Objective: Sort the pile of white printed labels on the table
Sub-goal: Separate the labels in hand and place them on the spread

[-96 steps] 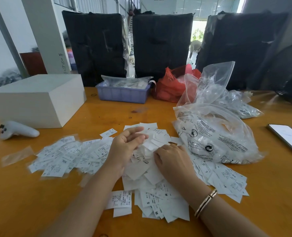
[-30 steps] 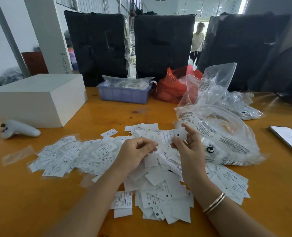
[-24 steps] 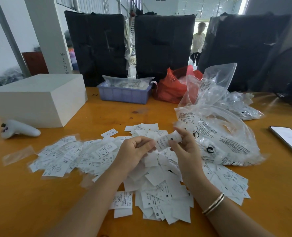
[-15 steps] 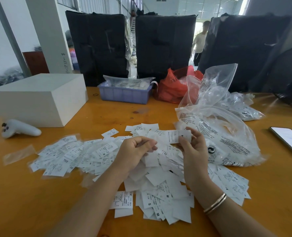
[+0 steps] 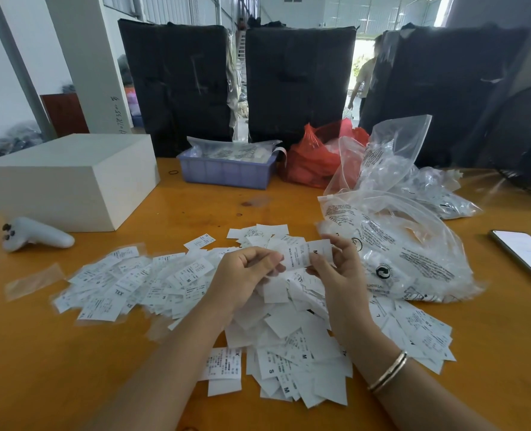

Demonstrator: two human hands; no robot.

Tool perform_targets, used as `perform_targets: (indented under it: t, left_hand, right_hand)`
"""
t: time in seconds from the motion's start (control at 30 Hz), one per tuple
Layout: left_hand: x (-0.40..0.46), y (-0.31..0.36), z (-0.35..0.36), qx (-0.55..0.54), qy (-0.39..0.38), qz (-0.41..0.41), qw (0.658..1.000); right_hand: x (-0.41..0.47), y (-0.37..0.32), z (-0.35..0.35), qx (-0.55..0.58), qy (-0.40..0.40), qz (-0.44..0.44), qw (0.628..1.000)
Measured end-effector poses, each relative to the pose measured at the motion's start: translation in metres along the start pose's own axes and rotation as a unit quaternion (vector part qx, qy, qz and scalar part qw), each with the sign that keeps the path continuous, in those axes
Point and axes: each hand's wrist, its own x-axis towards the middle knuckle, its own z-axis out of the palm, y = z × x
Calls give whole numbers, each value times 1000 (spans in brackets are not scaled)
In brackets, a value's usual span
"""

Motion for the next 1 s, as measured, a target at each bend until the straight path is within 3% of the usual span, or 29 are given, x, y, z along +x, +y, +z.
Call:
perform_targets:
  t: [0.2, 0.57, 0.83, 1.0]
  left_hand:
    - [-1, 1, 0, -14, -19, -6, 1000]
    - [0, 0, 0, -9, -10, -6, 1000]
    - [0, 0, 0, -7, -18, -11, 1000]
    - [0, 0, 1, -14, -18, -8, 1000]
  right_hand:
    - [5, -1, -6, 83, 71, 26, 994]
    - [1, 2, -1, 10, -17, 20, 1000]
    - [5, -1, -5, 69, 64, 26, 995]
    - [4, 0, -3, 68, 37, 28, 997]
